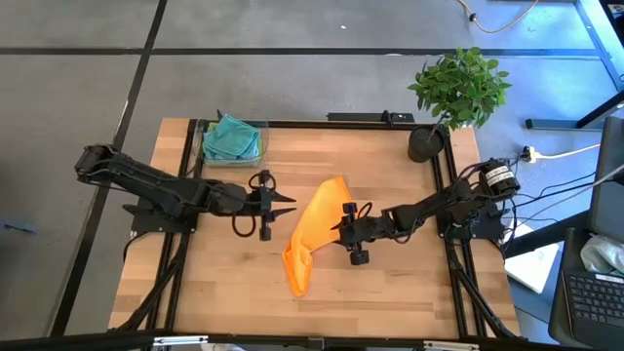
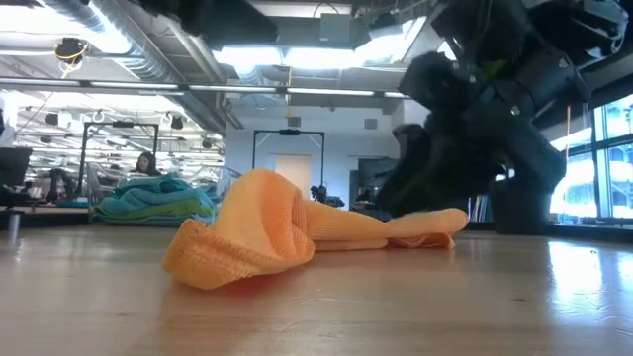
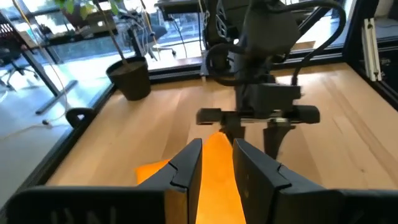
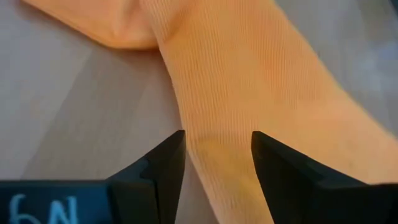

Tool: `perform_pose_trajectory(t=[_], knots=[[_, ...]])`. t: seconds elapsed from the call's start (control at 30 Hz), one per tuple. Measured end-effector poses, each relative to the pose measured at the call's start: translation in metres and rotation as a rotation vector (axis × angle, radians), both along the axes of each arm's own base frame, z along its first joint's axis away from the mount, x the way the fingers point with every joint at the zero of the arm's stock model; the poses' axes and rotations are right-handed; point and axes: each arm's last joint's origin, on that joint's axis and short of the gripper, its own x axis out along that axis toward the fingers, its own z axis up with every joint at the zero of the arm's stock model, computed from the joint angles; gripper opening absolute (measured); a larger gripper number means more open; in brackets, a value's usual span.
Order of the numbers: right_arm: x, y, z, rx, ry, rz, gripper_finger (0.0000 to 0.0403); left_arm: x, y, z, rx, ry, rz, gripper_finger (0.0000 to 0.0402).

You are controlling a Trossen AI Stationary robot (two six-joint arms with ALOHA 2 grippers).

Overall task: Fold microfiber towels
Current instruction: Fold the orange microfiber cloth

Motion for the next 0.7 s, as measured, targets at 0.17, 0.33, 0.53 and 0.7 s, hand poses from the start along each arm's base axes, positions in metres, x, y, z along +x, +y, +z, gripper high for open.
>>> perform_pose_trajectory(t=[0.17,0.33,0.53,0.7], knots=[[-0.011,0.009,-0.008,0.01,0.037,0.019,0.0186,0.021,-0.012,0.0,0.002,0.014,0.0,0.0082],[-0.031,0.028,-0.014,-0.021,0.062,0.087,0.0186,0.049,-0.025,-0.001,0.035,0.037,0.049,0.0082],[-0.051,0.046,-0.017,-0.091,0.053,0.117,0.0186,0.079,-0.047,-0.011,0.054,0.08,0.023,0.0082],[-0.063,0.059,-0.011,-0.12,0.028,0.149,0.0186,0.091,-0.062,-0.011,0.069,0.08,0.02,0.0082]])
